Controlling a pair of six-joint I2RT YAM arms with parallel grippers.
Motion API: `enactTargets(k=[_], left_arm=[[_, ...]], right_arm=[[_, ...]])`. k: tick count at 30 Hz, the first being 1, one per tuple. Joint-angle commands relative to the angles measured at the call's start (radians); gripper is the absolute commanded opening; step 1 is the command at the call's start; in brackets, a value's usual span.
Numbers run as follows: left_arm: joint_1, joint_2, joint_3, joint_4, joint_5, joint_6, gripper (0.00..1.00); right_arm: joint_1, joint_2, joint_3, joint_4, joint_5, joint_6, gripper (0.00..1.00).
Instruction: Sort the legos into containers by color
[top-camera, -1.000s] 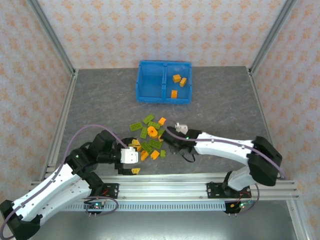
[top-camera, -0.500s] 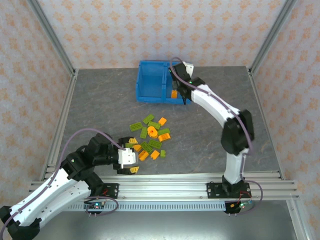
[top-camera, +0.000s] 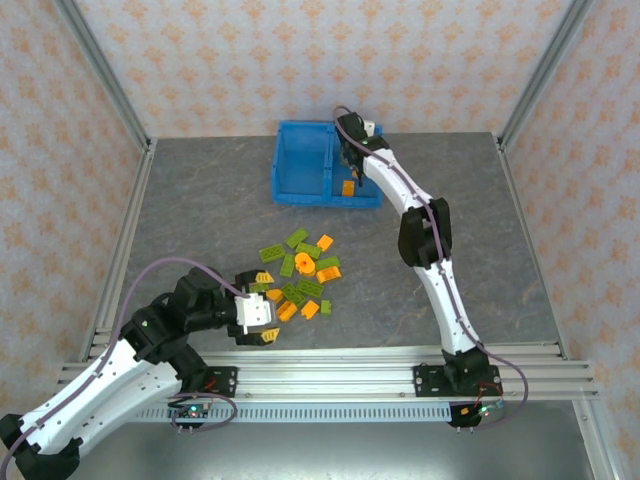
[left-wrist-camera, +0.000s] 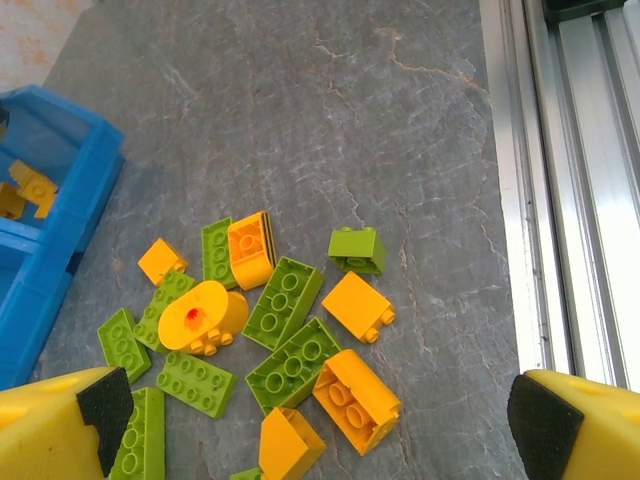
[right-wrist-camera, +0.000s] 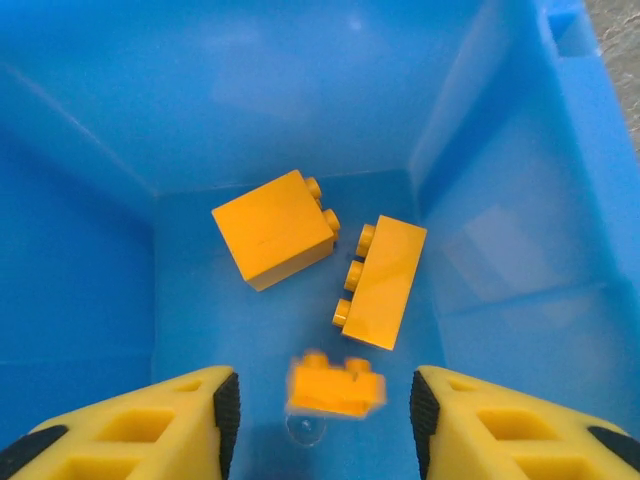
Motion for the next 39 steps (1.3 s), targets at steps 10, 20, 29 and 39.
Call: enactTargets(k=[10,20,29,39], left_arm=[[0.006,0.168,0.108,0.144,-0.326,-0.477,1.00],[0.173,0.663,0.489,-0.128,-0.339,-0.618,0.99],[0.313,1.002,0.658,-0.274,-0.178,-0.276,0.99],[0.313,1.170,0.608,-0.117,-0.333,-0.110,0.99]], right_arm=[[0.019,-0.520,-0.472,0.010,-0.199,0.083,0.50],[0.189,-1.282,-1.136,-0.051,-0.565,-0.025,0.81],[0.195,-1.537,-1.318,-0.057,-0.764,0.107,0.99],[0.196,-1.520,-1.330,-0.074,-0.681,0.102,0.99]])
